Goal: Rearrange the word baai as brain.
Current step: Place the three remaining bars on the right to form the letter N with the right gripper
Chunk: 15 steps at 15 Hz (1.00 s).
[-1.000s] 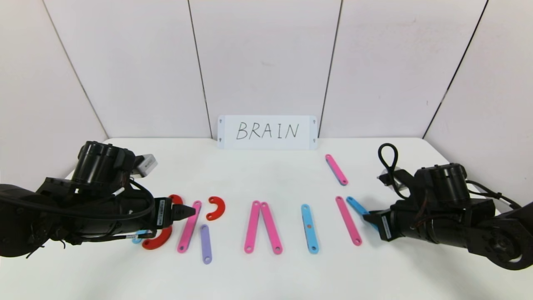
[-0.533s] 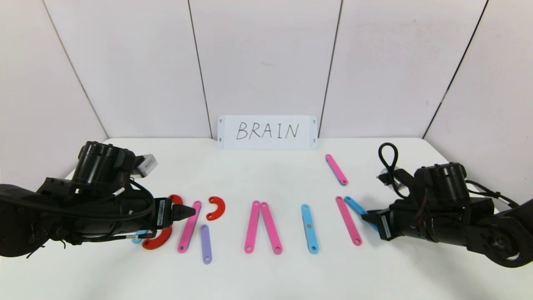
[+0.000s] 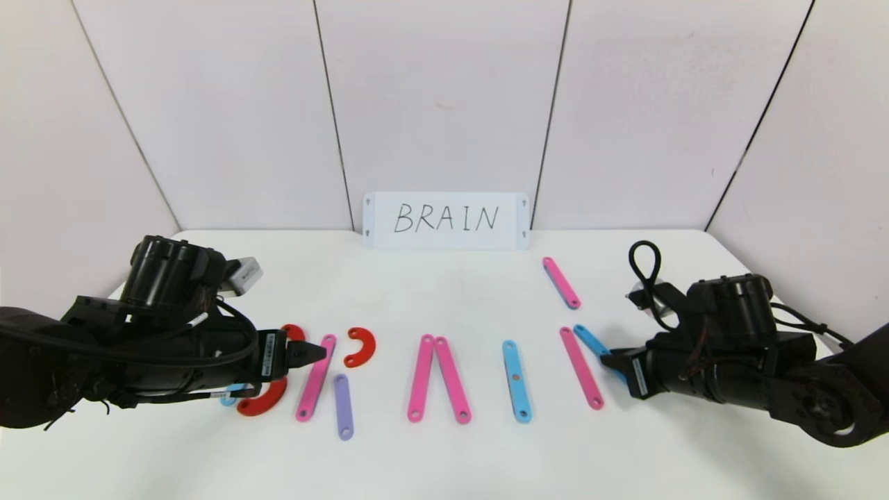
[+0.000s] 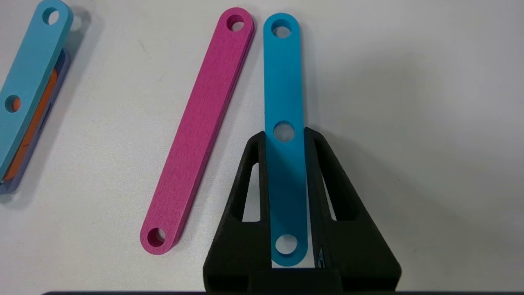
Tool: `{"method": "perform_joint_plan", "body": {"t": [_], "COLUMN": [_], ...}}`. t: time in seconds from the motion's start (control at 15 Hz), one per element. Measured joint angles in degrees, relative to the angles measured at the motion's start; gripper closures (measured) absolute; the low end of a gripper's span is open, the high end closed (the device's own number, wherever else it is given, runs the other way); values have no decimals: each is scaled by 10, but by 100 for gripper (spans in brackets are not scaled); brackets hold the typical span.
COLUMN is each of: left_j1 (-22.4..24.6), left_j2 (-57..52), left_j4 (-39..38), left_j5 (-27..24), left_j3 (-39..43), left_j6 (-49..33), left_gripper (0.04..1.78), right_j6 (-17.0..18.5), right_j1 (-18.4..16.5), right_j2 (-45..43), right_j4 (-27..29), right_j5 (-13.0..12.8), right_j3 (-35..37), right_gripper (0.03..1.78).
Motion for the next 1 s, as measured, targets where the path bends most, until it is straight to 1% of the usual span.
{"method": "perform_joint_plan", "body": {"t": [0.13,0.2,0.27,0.53,0.67,0.73,0.8,0.93,1.0], "left_j1": [0,0,0,0,0,-1,-1,-1,-1], "left_j2": [0,0,0,0,0,0,0,0,0], "left_j4": [0,0,0,0,0,0,0,-1,-1], "left_j5": [0,0,0,0,0,0,0,1,1], "left_j3": [0,0,0,0,1,1,1,2,2], "left_j6": [0,0,0,0,0,0,0,0,0], "left_gripper": [8,8,8,8,8,8,8,8,8], "right_j6": [0,0,0,2,6,10,12,13,13], "right_j1": [0,0,0,-4,-5,-4,-1,3,7], "right_j2": [0,0,-1,-11,-19,-23,-26,-28,-27], "right_j4": [0,0,0,0,0,0,0,4,6], "right_j5": [0,0,-1,-3,0,0,-1,-7,-19], "right_j3": [1,1,3,5,6,6,6,2,-1], "right_gripper": [137,126,112,44,23,14,10,8,8]}}
